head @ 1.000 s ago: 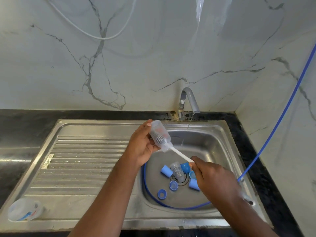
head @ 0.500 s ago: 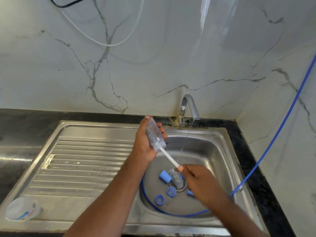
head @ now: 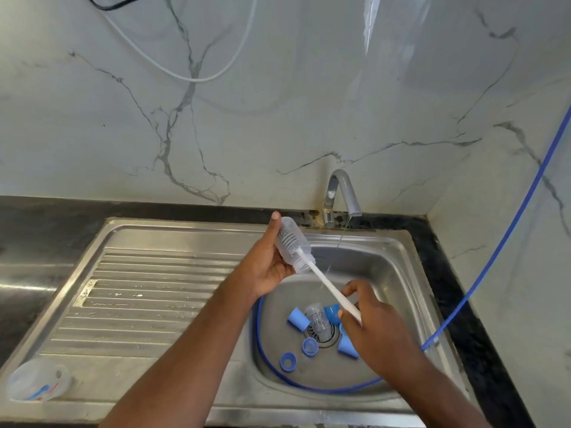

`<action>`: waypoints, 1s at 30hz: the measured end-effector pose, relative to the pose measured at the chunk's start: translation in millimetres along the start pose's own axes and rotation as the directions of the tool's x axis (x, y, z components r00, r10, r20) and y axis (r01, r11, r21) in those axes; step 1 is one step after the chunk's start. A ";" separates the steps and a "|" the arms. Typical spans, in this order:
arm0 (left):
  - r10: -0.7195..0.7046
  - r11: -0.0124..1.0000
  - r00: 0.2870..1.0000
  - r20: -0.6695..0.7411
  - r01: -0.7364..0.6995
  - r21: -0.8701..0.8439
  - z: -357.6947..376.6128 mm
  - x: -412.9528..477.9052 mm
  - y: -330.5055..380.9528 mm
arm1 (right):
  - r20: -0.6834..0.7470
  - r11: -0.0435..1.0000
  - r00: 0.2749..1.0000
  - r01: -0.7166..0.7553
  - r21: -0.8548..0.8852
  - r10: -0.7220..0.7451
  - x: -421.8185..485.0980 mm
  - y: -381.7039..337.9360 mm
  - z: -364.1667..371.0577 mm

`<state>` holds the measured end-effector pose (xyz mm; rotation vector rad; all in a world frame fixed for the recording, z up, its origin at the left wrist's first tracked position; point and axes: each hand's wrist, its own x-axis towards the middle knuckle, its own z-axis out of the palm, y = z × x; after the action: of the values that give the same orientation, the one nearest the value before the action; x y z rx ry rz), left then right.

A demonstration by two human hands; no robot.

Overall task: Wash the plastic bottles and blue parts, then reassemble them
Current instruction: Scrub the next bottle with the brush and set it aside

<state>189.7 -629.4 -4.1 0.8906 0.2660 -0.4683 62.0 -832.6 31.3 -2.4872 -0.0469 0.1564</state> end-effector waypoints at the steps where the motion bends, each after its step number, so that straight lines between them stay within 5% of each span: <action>1: -0.021 1.000 0.999 -0.048 0.022 0.013 -3.3 0.3 -0.3 | -0.010 0.996 0.999 0.036 -0.077 -0.037 -0.2 4.5 0.0; 4: -0.012 0.990 0.993 -0.121 -0.005 -0.138 -4.8 -3.0 -4.2 | -0.005 0.924 0.999 0.045 -0.379 -0.051 -1.4 15.4 11.6; 6: -0.014 0.981 0.994 -0.113 -0.008 -0.195 -1.1 -5.2 -9.1 | 0.067 0.920 0.998 0.023 -0.391 0.004 -8.3 8.6 18.9; 8: 0.017 0.985 0.995 -0.101 -0.033 -0.167 3.6 -7.0 -12.8 | 0.229 0.982 0.964 -0.159 0.098 0.133 -8.9 1.1 18.2; 9: 0.036 0.986 0.994 -0.105 -0.053 -0.161 4.0 -7.2 -14.3 | 0.364 0.859 0.913 -0.330 0.391 0.185 -7.2 -3.4 12.5; 11: 0.046 0.981 0.996 -0.081 -0.060 -0.187 4.5 -7.8 -12.5 | 0.564 0.547 0.812 -0.545 0.635 0.154 -4.1 -4.6 -1.2; 13: 0.059 0.974 0.997 -0.042 -0.067 -0.216 7.4 -7.9 -7.3 | 0.496 0.656 0.858 -0.453 0.604 0.135 0.7 -2.1 -8.2; 15: 0.105 0.964 0.994 -0.029 -0.109 -0.241 9.4 -7.0 -4.3 | 0.253 0.972 0.955 -0.192 0.138 0.153 5.2 0.3 -6.1; 16: 0.123 0.961 0.992 -0.030 -0.126 -0.248 10.6 -7.0 -4.4 | 0.135 0.985 0.981 -0.120 -0.128 0.137 6.2 0.1 -4.6; 18: 0.139 0.957 0.990 -0.035 -0.144 -0.252 13.1 -6.9 -5.5 | -0.013 0.949 0.996 -0.086 -0.303 0.086 5.6 -3.6 2.2; 20: 0.132 0.960 0.991 -0.025 -0.134 -0.245 15.7 -7.0 -3.8 | 0.013 0.983 0.998 -0.053 -0.178 0.056 1.6 -7.3 13.2; 21: 0.127 0.962 0.992 -0.019 -0.127 -0.240 16.2 -7.1 -1.9 | 0.103 0.993 0.989 -0.107 0.043 0.102 -0.7 -8.5 14.2; 23: 0.123 0.959 0.992 -0.015 -0.123 -0.254 15.0 -9.0 2.5 | 0.456 0.742 0.871 -0.427 0.517 0.184 -5.1 -11.0 6.1; 24: 0.126 0.953 0.992 -0.007 -0.123 -0.276 14.2 -10.0 4.6 | 0.567 0.624 0.810 -0.522 0.582 0.148 -5.7 -9.2 -1.0; 26: 0.117 0.945 0.993 0.000 -0.111 -0.308 13.6 -11.8 6.0 | 0.575 0.618 0.807 -0.523 0.586 0.137 -1.7 -3.7 -11.8; 28: 0.098 0.941 0.995 -0.022 -0.100 -0.324 14.7 -11.7 3.5 | 0.427 0.767 0.886 -0.398 0.504 0.179 4.4 2.0 -10.9; 30: 0.098 0.944 0.994 -0.050 -0.109 -0.313 19.1 -10.6 -2.1 | 0.201 0.981 0.972 -0.151 0.123 0.125 7.4 3.4 -4.9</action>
<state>180.0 -642.8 10.4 0.5962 0.3141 -0.3019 69.9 -837.7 32.3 -2.3294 0.0549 0.4450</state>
